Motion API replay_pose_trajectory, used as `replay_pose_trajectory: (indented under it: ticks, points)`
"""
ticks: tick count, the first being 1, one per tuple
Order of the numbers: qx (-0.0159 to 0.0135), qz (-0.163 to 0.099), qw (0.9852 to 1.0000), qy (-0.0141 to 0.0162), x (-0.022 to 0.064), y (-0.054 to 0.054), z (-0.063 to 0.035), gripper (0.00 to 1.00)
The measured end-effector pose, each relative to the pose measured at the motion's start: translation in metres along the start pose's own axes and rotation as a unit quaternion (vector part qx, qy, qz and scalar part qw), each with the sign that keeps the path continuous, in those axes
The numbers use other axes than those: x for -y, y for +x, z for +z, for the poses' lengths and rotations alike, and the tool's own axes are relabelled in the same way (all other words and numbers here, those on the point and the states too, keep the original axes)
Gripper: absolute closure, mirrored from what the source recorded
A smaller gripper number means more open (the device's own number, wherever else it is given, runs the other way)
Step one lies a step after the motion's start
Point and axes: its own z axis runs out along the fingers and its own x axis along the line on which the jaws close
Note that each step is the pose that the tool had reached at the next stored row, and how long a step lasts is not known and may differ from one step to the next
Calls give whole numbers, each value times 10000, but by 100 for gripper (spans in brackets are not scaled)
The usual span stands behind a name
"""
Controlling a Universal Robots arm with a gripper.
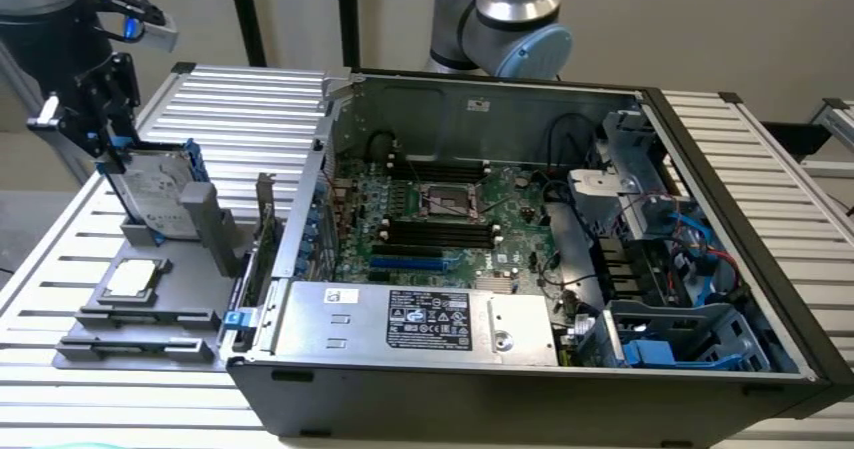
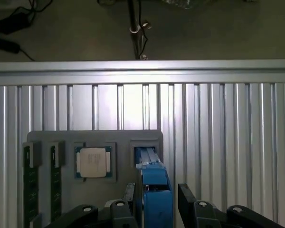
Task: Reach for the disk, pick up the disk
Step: 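Pick up the disk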
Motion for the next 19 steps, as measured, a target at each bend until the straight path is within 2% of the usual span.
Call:
replay_pose_trajectory:
  ticks: [3,19]
  points:
    - [0,-26,10000,0,0,0,35,52]
    - [1,-29,10000,0,-7,14,46,52]
